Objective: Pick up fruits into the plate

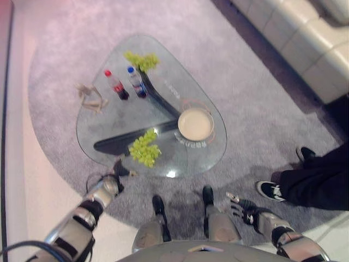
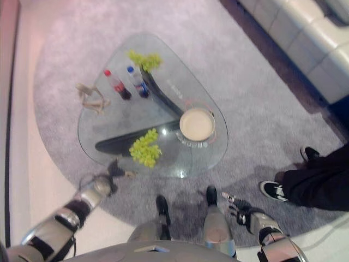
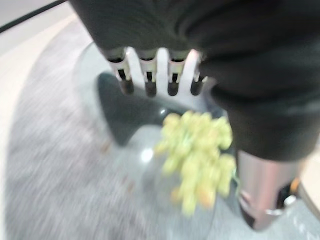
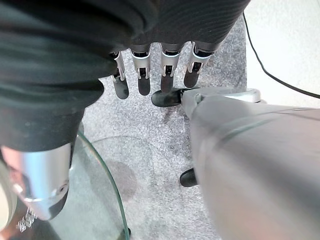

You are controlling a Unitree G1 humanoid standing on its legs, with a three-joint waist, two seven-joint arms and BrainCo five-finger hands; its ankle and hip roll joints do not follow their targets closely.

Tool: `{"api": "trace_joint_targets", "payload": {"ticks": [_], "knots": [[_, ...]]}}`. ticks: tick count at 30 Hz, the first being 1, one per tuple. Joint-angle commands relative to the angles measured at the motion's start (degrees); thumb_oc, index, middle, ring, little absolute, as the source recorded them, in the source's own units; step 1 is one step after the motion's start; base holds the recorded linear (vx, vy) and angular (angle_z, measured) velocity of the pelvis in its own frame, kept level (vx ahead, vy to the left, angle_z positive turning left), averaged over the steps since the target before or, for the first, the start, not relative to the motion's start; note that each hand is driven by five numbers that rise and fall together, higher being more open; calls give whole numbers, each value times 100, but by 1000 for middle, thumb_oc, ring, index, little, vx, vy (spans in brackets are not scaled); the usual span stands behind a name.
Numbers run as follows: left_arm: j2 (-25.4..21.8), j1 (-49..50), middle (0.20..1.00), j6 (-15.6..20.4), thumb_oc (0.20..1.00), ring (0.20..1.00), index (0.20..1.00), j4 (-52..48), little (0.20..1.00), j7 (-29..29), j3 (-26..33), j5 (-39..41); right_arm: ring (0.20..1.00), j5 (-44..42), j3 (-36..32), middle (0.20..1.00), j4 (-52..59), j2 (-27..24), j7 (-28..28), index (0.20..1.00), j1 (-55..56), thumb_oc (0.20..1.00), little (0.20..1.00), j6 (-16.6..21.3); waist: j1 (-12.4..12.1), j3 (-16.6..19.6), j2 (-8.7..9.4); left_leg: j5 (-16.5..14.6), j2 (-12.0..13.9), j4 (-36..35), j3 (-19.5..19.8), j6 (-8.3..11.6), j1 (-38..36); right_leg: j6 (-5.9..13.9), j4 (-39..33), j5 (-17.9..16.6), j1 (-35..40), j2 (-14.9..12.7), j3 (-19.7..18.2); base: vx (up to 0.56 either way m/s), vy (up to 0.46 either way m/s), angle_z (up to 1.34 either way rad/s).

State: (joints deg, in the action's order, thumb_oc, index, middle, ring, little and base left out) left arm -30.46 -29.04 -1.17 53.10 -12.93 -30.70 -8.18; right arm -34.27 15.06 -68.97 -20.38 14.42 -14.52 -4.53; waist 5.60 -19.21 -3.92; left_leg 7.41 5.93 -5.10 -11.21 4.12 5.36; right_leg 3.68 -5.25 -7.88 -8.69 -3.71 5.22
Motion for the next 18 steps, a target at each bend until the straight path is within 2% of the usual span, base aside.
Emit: {"api": "trace_joint_targets", "payload": {"ticks": [1,3,8,18], "knots": [[-471,-606,1000,-73,1000,1000,1000,-12,1000,-204,-201,-541,1000,-443,264,1000,117,40,62,1000,-263,1000,1000,165,84,-382,243,-190,-355,164,18,-191,180,18,482,114,-268,91,-114,-110,-72,-1],[-586,-1016,1000,-163,1000,1000,1000,-92,1000,-271,-350,-985,1000,-645,245,1000,164,64,-41,1000,-398,1000,1000,184,124,-564,253,-153,-383,186,85,-182,380,10,546,88,-500,138,-134,-123,-92,2],[-654,-1766,1000,-459,1000,1000,1000,-21,1000,-134,-685,-1514,1000,-901,182,1000,266,122,-237,1000,-719,1000,1000,226,235,-826,254,-79,-409,246,115,-121,686,24,596,-8,-839,148,-121,-105,-43,2],[-255,-2668,1000,-906,1000,1000,1000,948,1000,-32,-1464,-2446,1000,-1255,234,1000,339,315,-546,1000,-1357,1000,1000,257,487,-1058,358,50,-322,367,-61,39,1138,55,633,-182,-1368,178,-197,-67,-3,-2]]}}
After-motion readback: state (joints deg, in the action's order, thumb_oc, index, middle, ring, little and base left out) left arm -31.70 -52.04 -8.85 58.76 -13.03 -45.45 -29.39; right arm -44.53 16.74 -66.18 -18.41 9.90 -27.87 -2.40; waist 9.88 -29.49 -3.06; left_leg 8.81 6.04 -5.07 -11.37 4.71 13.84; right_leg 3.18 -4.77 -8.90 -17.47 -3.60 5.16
